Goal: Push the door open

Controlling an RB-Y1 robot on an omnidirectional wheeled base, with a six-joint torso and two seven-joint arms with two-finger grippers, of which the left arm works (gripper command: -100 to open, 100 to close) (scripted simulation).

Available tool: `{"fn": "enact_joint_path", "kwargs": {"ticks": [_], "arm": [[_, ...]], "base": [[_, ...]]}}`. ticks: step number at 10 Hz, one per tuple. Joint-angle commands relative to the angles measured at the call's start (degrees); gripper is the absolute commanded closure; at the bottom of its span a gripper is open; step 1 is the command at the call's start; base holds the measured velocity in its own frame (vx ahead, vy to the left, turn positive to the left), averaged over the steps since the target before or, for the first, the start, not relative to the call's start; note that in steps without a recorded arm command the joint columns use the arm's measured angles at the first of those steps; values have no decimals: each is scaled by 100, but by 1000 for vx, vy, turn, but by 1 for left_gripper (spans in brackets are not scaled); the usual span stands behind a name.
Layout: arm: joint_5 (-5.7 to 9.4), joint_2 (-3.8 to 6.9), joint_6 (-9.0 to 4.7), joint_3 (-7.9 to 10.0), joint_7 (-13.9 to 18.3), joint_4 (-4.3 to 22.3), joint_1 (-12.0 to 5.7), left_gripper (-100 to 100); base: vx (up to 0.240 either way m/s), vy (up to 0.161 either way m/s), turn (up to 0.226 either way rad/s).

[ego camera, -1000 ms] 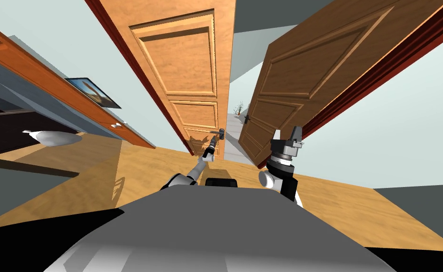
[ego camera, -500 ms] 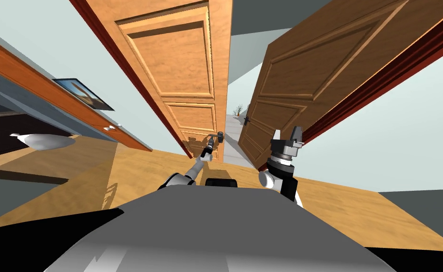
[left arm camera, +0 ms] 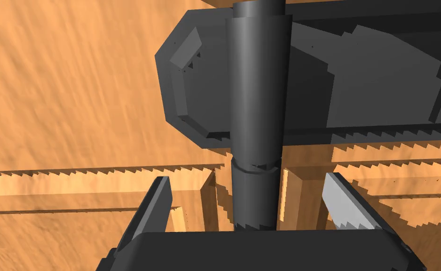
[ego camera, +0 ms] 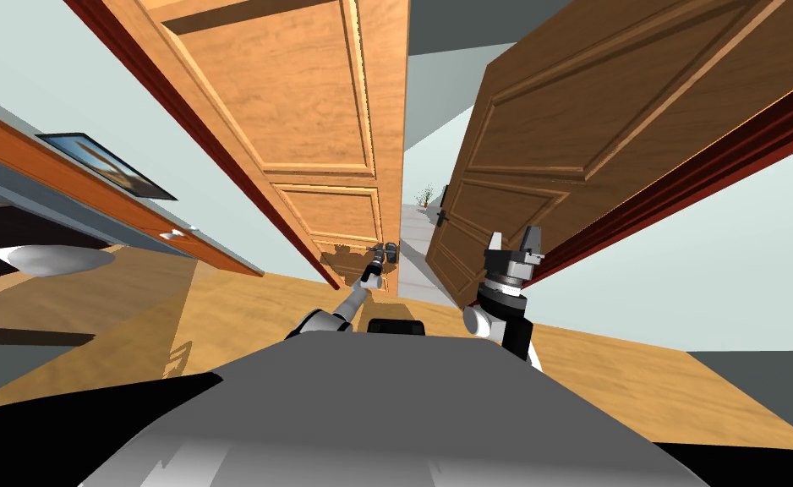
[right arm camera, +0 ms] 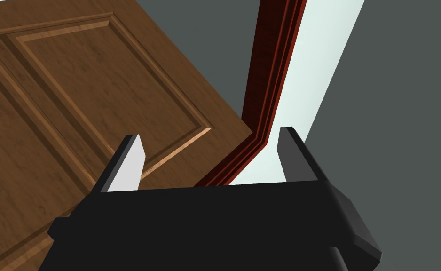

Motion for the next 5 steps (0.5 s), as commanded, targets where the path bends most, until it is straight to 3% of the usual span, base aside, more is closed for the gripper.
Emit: {"fn": "enact_joint_path", "kwargs": {"ticks": [1,2,5], "arm": [[0,0,0,0,0,0,0,-100],[0,0,0,0,0,0,0,100],[0,0,0,0,0,0,0,100]], "base": [[75,-17,-1],[-14,2,9],[-20,5,-6]]}}
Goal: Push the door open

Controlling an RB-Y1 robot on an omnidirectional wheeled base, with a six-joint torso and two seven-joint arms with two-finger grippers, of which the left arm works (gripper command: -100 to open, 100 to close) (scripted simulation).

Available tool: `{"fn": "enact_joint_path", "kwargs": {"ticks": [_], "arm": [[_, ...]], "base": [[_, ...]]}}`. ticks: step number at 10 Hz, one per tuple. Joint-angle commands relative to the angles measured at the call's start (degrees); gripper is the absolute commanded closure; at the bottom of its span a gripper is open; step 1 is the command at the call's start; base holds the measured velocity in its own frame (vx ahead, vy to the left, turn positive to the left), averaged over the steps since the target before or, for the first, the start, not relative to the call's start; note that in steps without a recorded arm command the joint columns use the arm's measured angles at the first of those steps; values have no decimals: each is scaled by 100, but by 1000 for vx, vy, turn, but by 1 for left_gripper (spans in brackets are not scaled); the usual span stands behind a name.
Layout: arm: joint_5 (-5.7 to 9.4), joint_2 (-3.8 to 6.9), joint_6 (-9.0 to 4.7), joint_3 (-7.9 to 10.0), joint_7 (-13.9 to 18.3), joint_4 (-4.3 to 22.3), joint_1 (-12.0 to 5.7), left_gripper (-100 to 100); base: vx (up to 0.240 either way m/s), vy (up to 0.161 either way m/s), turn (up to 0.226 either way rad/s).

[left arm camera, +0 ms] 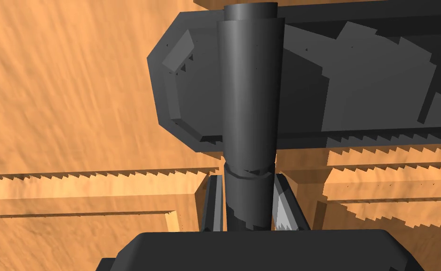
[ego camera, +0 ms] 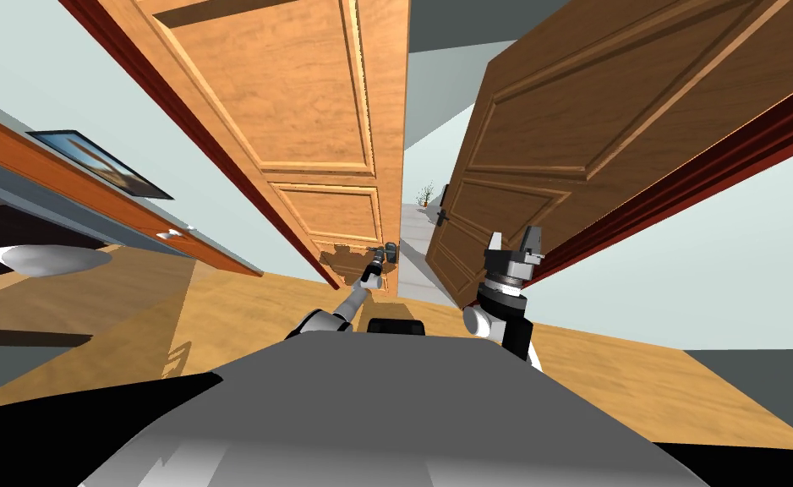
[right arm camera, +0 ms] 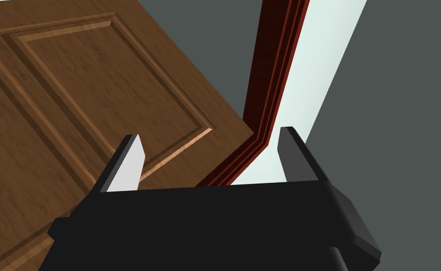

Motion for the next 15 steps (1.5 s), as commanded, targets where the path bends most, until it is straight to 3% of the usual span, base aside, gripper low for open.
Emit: {"fn": "enact_joint_path", "kwargs": {"ticks": [1,6,11,12,15], "arm": [[-1,3,-5,2,-4,-3,0,100],[30,163,-12,167,-30,34,-11,100],[92,375,-40,513,-92,104,-36,100],[92,375,-40,513,-92,104,-36,100],[132,463,-59,741,-133,150,-52,100]], "base": [[0,0,0],[102,-56,29],[173,-111,56],[139,-85,35],[178,-114,78]]}}
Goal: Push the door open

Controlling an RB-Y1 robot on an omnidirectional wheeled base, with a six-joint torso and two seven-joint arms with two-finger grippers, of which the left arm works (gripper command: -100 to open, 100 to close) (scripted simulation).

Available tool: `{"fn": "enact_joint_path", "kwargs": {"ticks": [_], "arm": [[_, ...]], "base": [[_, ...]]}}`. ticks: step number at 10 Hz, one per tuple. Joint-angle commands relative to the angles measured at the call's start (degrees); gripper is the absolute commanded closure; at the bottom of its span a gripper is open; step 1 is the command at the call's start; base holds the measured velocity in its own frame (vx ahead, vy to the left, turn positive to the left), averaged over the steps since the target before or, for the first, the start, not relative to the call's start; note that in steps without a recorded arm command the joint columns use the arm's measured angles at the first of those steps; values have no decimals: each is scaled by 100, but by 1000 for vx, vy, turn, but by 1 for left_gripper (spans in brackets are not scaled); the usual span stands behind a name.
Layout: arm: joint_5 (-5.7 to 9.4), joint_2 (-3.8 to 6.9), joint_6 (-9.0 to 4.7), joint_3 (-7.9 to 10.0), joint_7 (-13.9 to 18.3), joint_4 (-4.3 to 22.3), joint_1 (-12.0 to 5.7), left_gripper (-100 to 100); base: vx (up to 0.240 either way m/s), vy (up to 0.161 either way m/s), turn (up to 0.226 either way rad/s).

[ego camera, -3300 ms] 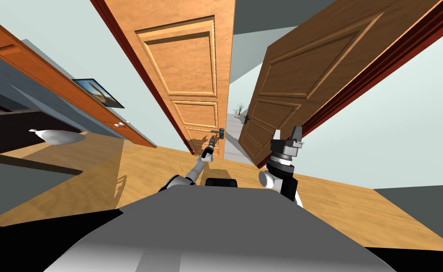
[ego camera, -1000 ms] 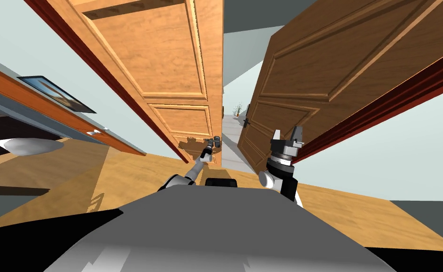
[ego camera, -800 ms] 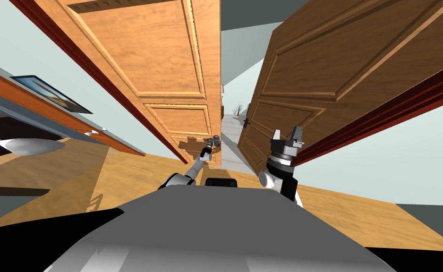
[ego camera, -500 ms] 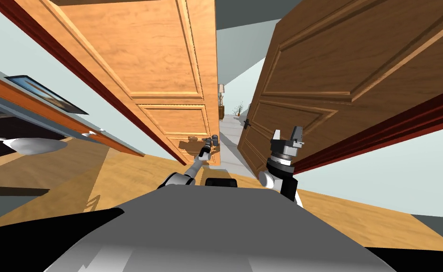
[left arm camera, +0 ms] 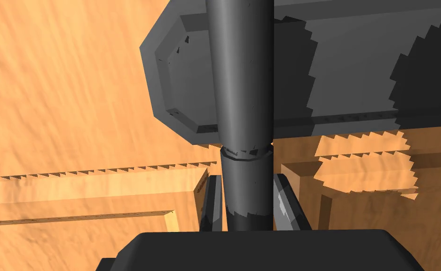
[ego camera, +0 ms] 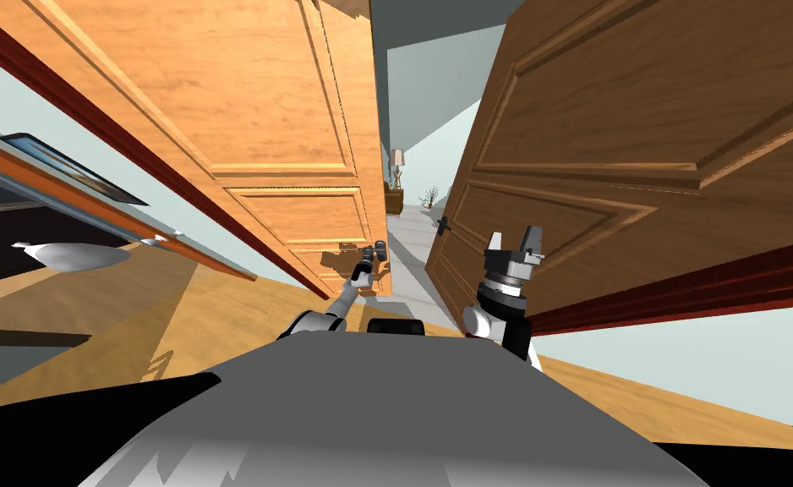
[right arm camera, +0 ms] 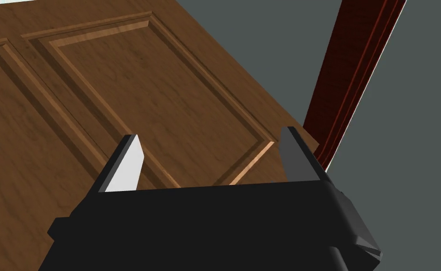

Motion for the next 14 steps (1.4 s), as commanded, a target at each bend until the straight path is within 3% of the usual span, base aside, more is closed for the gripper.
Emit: {"fn": "enact_joint_path", "kwargs": {"ticks": [1,7,9,10,14], "arm": [[31,110,-109,169,-16,159,-98,100],[105,185,-143,588,-91,243,-127,100],[105,185,-143,588,-91,243,-127,100],[129,195,-154,721,-115,270,-137,100],[166,195,-171,931,-153,312,-152,100]], "base": [[150,-100,77],[173,-127,78],[72,-53,32],[115,-90,54],[163,-117,84]]}}
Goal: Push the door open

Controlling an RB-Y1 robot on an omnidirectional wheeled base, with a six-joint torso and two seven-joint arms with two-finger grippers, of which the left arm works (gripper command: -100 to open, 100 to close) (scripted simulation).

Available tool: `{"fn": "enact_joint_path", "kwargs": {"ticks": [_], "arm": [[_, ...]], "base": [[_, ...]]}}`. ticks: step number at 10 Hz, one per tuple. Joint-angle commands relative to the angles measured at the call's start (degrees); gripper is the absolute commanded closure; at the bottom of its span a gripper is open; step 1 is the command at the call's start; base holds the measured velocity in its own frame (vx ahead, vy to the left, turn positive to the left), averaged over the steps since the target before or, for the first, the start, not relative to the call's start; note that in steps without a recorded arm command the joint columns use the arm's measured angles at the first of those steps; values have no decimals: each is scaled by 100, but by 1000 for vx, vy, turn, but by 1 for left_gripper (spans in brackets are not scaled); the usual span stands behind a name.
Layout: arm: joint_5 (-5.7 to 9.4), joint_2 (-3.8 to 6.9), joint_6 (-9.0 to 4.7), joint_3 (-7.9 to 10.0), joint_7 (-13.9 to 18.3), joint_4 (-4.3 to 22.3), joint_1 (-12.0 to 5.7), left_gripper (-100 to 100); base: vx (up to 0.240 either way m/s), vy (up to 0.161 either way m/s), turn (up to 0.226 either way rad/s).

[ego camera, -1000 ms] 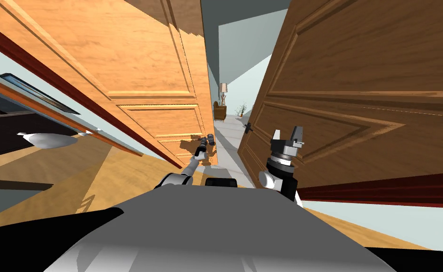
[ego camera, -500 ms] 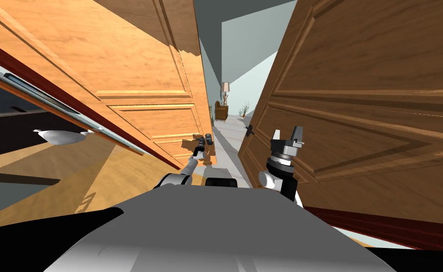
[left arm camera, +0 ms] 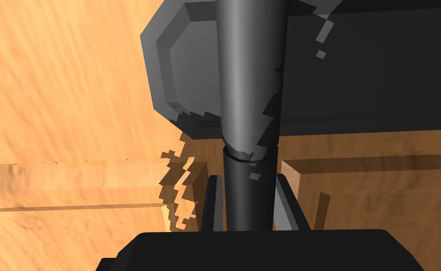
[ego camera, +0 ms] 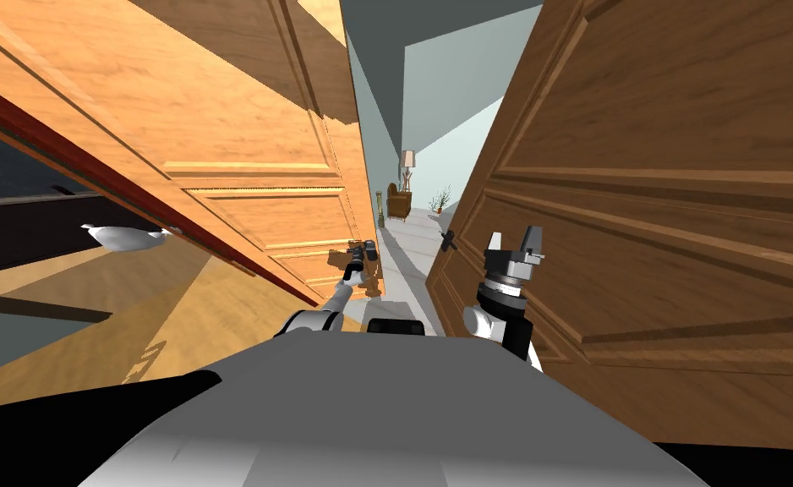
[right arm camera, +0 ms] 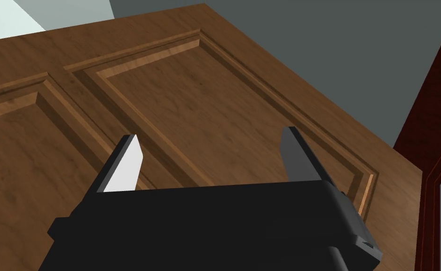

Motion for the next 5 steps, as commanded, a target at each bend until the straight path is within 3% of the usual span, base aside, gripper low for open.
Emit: {"fn": "enact_joint_path", "kwargs": {"ticks": [1,3,5], "arm": [[14,15,-4,96,-21,-50,-11,100],[22,25,30,126,-29,-83,31,100],[64,-24,-49,295,-232,-48,-34,100]], "base": [[192,-99,59],[114,-80,62],[177,-33,133]]}}
